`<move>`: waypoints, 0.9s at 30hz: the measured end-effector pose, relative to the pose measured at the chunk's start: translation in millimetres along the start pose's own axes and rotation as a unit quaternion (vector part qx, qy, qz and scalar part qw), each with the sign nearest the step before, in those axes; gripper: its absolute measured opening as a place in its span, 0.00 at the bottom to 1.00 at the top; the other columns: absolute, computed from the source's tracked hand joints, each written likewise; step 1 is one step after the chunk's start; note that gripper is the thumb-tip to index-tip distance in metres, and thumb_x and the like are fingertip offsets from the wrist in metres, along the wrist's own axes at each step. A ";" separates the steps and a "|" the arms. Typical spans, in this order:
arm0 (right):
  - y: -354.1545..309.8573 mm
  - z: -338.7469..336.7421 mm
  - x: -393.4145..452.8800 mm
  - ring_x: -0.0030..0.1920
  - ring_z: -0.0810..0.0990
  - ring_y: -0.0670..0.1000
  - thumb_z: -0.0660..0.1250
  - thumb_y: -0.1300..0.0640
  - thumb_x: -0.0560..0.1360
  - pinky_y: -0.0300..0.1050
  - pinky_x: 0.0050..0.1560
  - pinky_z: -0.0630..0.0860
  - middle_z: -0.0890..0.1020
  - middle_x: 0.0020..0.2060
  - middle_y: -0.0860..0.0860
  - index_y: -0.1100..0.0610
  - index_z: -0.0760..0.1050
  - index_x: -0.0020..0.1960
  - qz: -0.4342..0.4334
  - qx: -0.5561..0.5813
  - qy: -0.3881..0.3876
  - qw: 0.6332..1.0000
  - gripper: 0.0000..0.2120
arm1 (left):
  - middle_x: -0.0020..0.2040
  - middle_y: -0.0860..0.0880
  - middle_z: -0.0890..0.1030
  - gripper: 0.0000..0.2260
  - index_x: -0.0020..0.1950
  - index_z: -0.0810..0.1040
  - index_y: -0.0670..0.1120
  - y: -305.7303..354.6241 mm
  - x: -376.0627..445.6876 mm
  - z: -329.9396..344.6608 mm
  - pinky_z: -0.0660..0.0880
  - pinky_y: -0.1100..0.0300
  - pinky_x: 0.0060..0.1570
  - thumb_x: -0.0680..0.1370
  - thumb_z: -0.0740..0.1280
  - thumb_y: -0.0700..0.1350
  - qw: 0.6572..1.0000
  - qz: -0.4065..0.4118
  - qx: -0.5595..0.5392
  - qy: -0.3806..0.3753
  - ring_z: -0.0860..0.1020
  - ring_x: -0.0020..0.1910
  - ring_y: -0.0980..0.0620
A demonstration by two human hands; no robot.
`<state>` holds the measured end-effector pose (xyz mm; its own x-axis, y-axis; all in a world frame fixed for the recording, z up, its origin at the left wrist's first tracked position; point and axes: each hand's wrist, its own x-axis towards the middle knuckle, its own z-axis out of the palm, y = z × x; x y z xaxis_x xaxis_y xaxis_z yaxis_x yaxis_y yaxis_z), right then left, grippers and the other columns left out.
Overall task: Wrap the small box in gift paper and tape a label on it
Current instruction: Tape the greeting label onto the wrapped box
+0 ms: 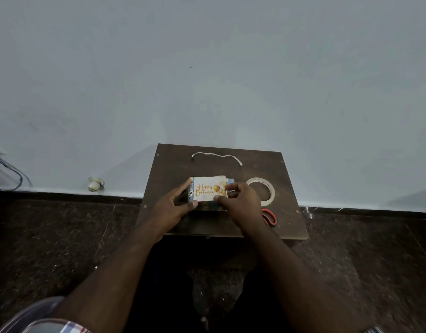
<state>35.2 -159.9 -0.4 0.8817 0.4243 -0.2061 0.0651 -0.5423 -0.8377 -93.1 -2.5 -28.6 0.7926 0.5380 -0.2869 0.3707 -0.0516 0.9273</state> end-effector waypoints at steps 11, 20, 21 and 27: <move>-6.7 -28.9 17.9 0.71 0.71 0.53 0.76 0.50 0.73 0.50 0.69 0.72 0.69 0.73 0.51 0.49 0.70 0.74 -0.096 -0.165 -0.114 0.975 0.31 | 0.75 0.56 0.68 0.29 0.72 0.66 0.72 10.1 5.4 -0.9 0.79 0.55 0.57 0.80 0.71 0.45 0.998 -0.025 -0.054 -0.030 0.74 0.67 0.51; -2.7 -18.5 -2.3 0.70 0.69 0.52 0.74 0.49 0.74 0.49 0.71 0.71 0.66 0.73 0.52 0.52 0.68 0.75 -0.097 -0.177 -0.150 0.968 0.32 | 0.69 0.56 0.69 0.23 0.73 0.72 0.60 15.0 -7.2 -10.5 0.81 0.59 0.52 0.81 0.67 0.40 0.999 -0.027 -0.014 -0.036 0.76 0.59 0.54; -2.0 -18.5 -4.3 0.70 0.69 0.52 0.74 0.49 0.74 0.49 0.70 0.71 0.66 0.73 0.52 0.53 0.68 0.75 -0.100 -0.177 -0.148 0.968 0.32 | 0.68 0.56 0.69 0.23 0.73 0.72 0.60 15.0 -9.1 -10.2 0.81 0.60 0.50 0.81 0.68 0.41 0.999 -0.022 -0.006 -0.034 0.76 0.56 0.56; 1.0 -21.1 -12.1 0.71 0.68 0.52 0.73 0.50 0.75 0.48 0.72 0.69 0.65 0.74 0.53 0.54 0.66 0.76 -0.109 -0.192 -0.146 0.964 0.33 | 0.69 0.55 0.70 0.23 0.73 0.73 0.60 16.9 -13.4 -6.8 0.83 0.57 0.49 0.81 0.68 0.40 0.999 -0.022 0.026 -0.030 0.77 0.54 0.55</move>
<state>34.4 -180.9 11.9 0.6626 0.7137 -0.2274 0.4513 -0.6227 -0.6392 -100.8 -4.9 -7.5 0.8021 0.4889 -0.3430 0.4292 -0.0727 0.9003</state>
